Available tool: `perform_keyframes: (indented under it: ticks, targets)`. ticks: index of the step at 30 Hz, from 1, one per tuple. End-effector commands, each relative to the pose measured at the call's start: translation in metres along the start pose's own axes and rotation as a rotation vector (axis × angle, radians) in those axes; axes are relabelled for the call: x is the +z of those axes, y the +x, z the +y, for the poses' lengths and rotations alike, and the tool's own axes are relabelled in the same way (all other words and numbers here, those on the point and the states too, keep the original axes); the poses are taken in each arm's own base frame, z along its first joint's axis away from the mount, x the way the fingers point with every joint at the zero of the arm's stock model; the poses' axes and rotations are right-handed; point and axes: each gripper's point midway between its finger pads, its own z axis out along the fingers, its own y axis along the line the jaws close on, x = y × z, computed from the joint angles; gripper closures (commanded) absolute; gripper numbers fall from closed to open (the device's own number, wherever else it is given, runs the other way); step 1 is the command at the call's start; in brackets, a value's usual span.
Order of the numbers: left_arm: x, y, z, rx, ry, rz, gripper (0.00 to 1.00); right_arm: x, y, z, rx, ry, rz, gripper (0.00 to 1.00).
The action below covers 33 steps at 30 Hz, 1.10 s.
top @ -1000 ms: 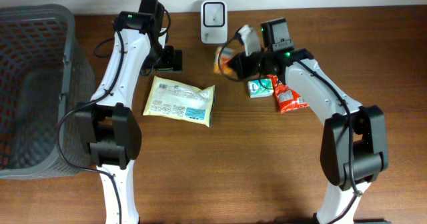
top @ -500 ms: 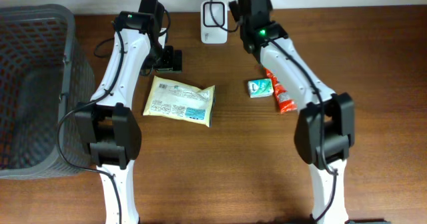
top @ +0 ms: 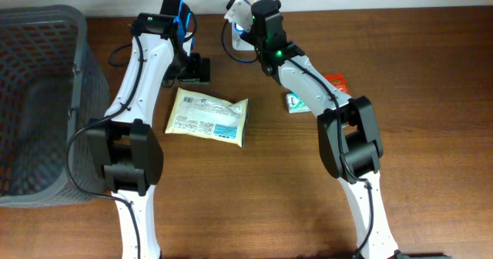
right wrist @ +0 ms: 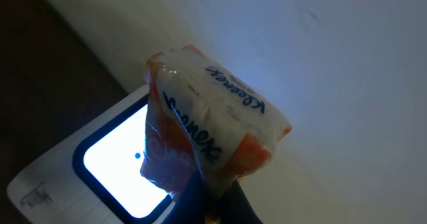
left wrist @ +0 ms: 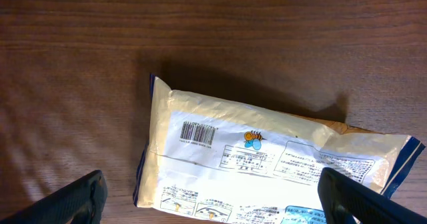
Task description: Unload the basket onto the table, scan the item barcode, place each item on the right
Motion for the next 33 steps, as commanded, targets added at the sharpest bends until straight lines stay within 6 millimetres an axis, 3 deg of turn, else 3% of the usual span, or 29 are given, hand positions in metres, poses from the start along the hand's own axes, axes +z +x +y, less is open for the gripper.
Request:
perform_keyframes:
  ticks: [1,3,5,6,8,9,11,14,15,16,20,23,26,27,28,29,31,33]
  targets:
    - [0.004,0.001,0.003,-0.013,-0.009,0.009,0.01,-0.015,-0.017,-0.038,0.13,0.124,-0.001,0.96]
    - [0.004,0.001,0.003,-0.013,-0.009,0.009,0.01,-0.035,-0.019,-0.091,0.319,0.299,0.012,0.96]
    - [0.004,0.001,0.003,-0.013,-0.009,0.009,0.01,-0.064,0.001,-0.153,0.504,0.472,0.058,0.96]
    - [0.004,0.001,0.003,-0.013,-0.009,0.009,0.01,-0.084,0.027,-0.19,0.571,0.549,0.122,0.96]
    - [0.004,0.001,0.003,-0.013,-0.009,0.009,0.01,-0.114,0.077,-0.237,0.676,0.653,0.233,0.96]
    - [0.004,0.001,0.003,-0.013,-0.009,0.009,0.01,-0.133,0.116,-0.259,0.724,0.713,0.325,0.96]
    - [0.004,0.001,0.003,-0.012,-0.009,0.009,0.01,-0.164,0.196,-0.281,0.777,0.781,0.528,0.96]
    - [0.004,0.001,0.004,-0.013,-0.009,0.009,0.01,-0.208,0.293,-0.29,0.839,0.813,0.781,0.96]
    - [0.004,0.001,0.004,-0.013,-0.009,0.008,0.01,-0.223,0.322,-0.29,0.907,0.832,0.835,0.96]
    - [0.004,0.001,0.003,-0.012,-0.009,0.009,0.01,-0.243,0.364,-0.288,1.041,0.847,0.89,0.96]
    - [0.004,0.001,0.003,-0.013,-0.009,0.008,0.01,-0.271,0.447,-0.281,1.318,0.728,0.918,0.96]
    - [0.004,0.001,0.003,-0.013,-0.009,0.009,0.01,-0.31,0.505,-0.28,1.403,0.783,0.976,0.96]
    - [0.004,0.001,0.003,-0.013,-0.009,0.009,0.01,-0.338,0.554,-0.256,1.474,0.797,1.062,0.92]
    - [0.004,0.001,0.003,-0.013,-0.009,0.009,0.01,-0.348,0.569,-0.245,1.493,0.803,1.097,0.37]
    - [0.004,0.001,0.003,-0.013,-0.009,0.009,0.01,-0.352,0.573,-0.241,1.499,0.805,1.108,0.21]
    - [0.004,0.001,0.003,-0.013,-0.009,0.009,0.01,-0.356,0.575,-0.24,1.504,0.805,1.121,0.12]
    - [0.004,0.001,0.003,-0.013,-0.009,0.009,0.01,-0.361,0.568,-0.243,1.501,0.799,1.117,0.09]
    - [0.004,0.001,0.003,-0.013,-0.009,0.009,0.01,-0.361,0.543,-0.258,1.498,0.763,1.053,0.05]
